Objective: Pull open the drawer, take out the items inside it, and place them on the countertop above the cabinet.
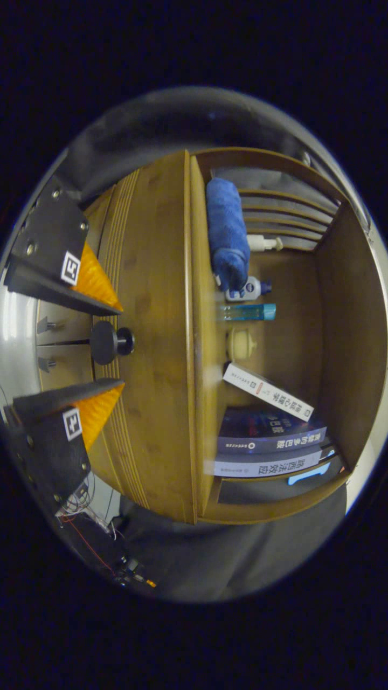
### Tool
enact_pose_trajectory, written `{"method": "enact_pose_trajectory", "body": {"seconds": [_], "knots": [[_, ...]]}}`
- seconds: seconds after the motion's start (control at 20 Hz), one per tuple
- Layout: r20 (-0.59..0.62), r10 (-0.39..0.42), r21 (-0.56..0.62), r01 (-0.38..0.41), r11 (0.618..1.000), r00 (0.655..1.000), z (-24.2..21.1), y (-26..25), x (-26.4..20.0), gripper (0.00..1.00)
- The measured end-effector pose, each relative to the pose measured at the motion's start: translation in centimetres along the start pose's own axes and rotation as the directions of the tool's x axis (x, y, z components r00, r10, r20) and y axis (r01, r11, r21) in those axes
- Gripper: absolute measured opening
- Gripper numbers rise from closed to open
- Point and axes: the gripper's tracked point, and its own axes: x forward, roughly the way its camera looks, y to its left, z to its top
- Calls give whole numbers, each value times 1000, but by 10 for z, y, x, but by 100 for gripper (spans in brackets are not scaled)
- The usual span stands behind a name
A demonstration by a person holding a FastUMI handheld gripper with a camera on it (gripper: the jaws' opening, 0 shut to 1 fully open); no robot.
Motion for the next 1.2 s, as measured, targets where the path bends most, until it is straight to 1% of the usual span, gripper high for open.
{"method": "enact_pose_trajectory", "body": {"seconds": [0.05, 0.15, 0.25, 0.3, 0.4, 0.45, 0.5, 0.9, 1.2], "knots": [[-11, -4, 2, 4, 1000, 1000, 0, 0, 3, 64], [-18, 27, 20, -27, 999, 999, -2, 8, 7, 63], [-14, 29, 14, -29, 999, 999, -1, 7, 8, 44], [-6, 27, 16, -27, 1000, 1000, 1, 6, 7, 44], [0, 20, 38, -20, 999, 1000, 0, 6, 8, 41], [6, 17, 32, -17, 999, 1000, 1, 7, 9, 41], [5, 14, 28, -15, 1000, 1000, 1, 6, 9, 36], [-17, 11, 71, -10, 997, 1000, -3, 6, -1, 36], [3, -5, 95, 4, 996, 1000, -8, 5, -23, 36]]}}
